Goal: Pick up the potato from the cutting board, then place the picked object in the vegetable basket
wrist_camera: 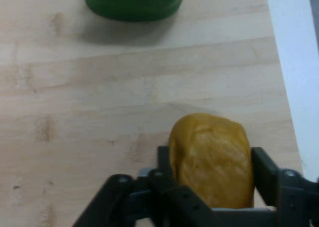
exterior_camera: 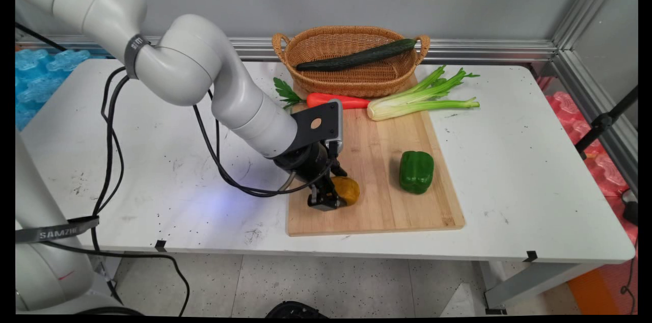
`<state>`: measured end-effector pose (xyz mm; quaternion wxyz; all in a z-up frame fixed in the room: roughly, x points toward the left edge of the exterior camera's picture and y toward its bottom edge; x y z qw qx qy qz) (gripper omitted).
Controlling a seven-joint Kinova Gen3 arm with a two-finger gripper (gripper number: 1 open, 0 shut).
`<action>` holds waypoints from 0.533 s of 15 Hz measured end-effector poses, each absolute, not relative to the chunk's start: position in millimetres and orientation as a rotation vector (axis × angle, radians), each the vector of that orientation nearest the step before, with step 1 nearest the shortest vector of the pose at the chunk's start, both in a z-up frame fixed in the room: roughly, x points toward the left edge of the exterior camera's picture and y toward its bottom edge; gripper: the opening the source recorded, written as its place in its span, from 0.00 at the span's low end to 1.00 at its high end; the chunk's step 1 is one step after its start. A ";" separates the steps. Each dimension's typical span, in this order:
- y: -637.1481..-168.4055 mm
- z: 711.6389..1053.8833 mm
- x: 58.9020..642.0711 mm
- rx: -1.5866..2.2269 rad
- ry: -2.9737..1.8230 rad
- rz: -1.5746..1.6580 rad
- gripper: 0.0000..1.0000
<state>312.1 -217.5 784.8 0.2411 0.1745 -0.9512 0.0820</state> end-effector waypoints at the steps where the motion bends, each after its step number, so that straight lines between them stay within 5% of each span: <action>1: -217.4 783.7 312.3 0.479 -2.602 0.219 0.00; 8: -217.6 781.1 313.2 0.493 -2.607 0.179 0.00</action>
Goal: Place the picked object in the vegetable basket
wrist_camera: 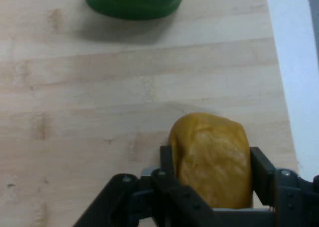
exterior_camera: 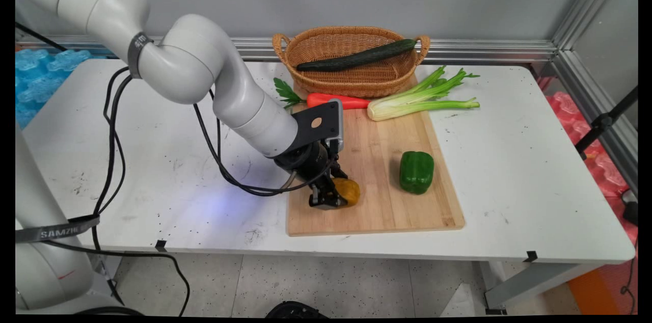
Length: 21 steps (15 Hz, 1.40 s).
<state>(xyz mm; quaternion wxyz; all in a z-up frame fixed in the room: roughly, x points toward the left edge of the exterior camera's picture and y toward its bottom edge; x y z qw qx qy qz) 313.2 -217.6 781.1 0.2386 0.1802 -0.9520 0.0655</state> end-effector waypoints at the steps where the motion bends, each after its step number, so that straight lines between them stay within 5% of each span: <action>1: -218.9 783.7 313.6 0.500 -2.609 0.172 0.00; 12: -251.0 879.5 316.4 0.470 -2.537 0.095 0.00; 21: -326.8 945.6 330.1 0.431 -2.503 0.205 0.00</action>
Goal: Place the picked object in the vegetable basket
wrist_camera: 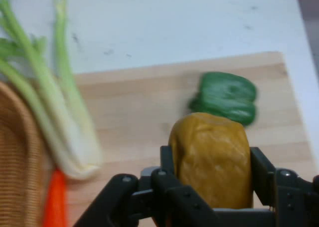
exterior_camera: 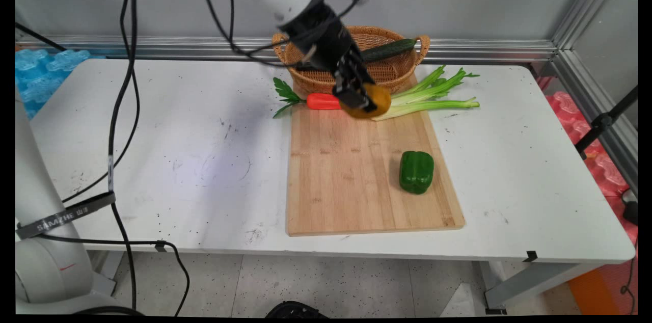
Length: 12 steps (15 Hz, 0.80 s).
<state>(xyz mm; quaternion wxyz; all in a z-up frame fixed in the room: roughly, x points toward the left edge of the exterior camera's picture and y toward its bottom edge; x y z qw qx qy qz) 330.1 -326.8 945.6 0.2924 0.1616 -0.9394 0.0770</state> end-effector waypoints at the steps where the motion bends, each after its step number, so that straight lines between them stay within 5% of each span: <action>1: -337.2 949.2 333.1 0.433 -2.501 0.227 0.00; 12: -442.7 928.1 354.0 0.443 -2.475 0.426 0.00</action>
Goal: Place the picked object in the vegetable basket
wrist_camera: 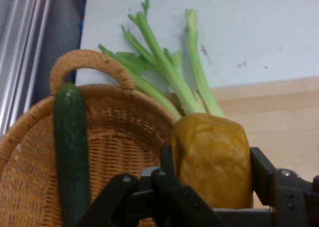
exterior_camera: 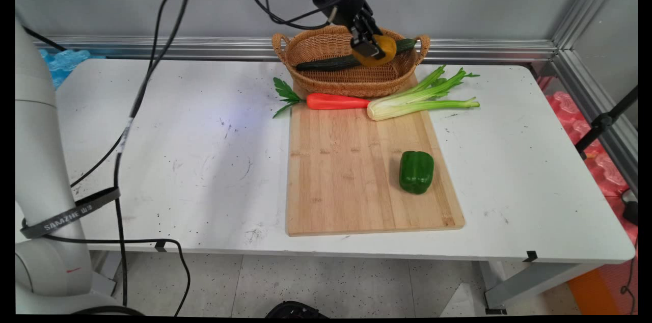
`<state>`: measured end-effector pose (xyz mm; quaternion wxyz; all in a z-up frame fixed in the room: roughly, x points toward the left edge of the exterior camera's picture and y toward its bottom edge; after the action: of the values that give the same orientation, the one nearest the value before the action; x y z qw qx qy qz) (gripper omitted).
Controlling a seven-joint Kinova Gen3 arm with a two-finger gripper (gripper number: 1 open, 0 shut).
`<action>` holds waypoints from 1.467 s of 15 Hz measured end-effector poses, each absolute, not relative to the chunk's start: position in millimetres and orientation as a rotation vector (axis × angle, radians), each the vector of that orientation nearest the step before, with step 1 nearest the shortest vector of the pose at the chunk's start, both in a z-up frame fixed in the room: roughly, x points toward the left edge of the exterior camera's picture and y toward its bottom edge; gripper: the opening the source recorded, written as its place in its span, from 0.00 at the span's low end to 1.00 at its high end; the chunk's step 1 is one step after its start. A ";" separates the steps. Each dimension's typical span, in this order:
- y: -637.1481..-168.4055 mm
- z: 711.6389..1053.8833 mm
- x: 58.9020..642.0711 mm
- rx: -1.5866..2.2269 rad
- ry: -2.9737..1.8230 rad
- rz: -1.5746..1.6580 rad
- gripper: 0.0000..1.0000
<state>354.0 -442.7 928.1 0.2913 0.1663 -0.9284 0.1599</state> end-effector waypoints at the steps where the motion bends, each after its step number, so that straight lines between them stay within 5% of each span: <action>1: -449.6 924.1 353.7 0.440 -2.472 0.434 0.00; 19: -541.5 843.4 345.4 0.407 -2.471 0.497 0.00; 20: -543.1 841.9 346.0 0.407 -2.473 0.497 1.00; 22: -544.6 840.6 346.7 0.409 -2.476 0.495 1.00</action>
<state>346.7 -544.6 840.6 0.2878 0.1532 -0.9270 0.1855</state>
